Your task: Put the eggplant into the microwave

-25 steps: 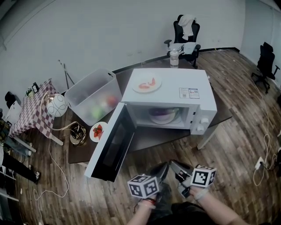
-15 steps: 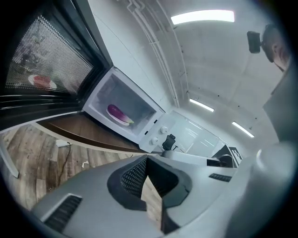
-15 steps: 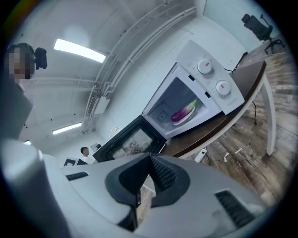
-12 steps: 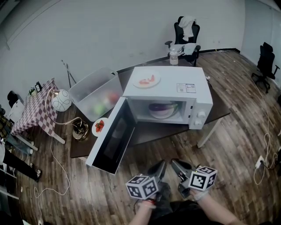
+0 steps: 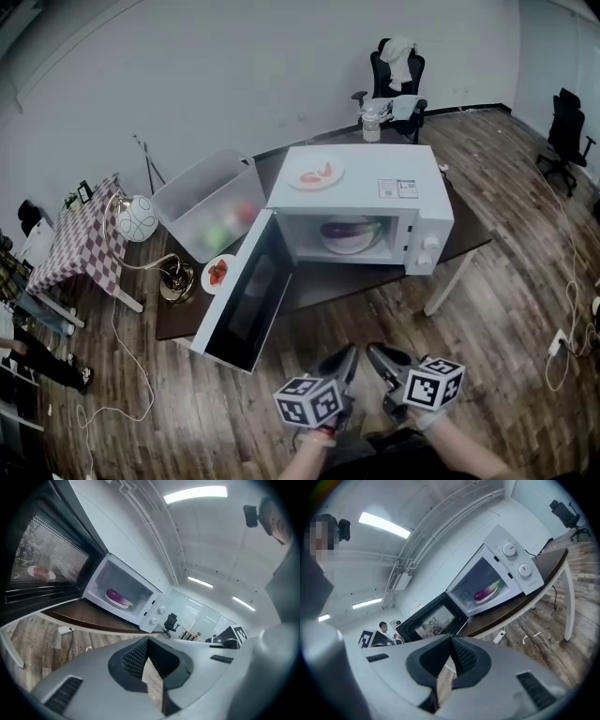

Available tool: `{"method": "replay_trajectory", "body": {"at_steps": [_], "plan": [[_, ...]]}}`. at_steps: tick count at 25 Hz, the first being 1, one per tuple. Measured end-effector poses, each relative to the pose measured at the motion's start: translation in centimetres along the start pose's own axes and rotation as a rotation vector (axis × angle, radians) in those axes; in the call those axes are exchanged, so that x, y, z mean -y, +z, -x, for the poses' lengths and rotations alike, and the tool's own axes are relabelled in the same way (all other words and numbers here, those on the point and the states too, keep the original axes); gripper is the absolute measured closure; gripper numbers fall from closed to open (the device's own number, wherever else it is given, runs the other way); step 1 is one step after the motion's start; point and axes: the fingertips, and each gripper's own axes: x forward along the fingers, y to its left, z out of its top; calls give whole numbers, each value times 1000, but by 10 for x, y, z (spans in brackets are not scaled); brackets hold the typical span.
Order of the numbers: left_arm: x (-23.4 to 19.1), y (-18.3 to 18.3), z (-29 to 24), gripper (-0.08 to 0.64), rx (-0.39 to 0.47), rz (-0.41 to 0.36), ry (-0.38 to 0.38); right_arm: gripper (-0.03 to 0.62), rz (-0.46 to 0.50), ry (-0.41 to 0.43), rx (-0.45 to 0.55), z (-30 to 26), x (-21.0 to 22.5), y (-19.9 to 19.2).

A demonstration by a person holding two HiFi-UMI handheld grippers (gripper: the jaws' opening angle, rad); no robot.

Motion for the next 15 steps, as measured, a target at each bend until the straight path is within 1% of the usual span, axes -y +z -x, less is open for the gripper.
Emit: {"method": "replay_trajectory", "body": {"at_steps": [3, 9, 15], "plan": [[1, 0, 6, 560, -5, -8, 0, 592, 12, -19, 2, 3, -5, -2], [8, -6, 27, 560, -24, -15, -5, 592, 0, -38, -1, 13, -23, -18], [11, -15, 52, 560, -32, -5, -2, 592, -7, -49, -3, 20, -43, -34]]}}
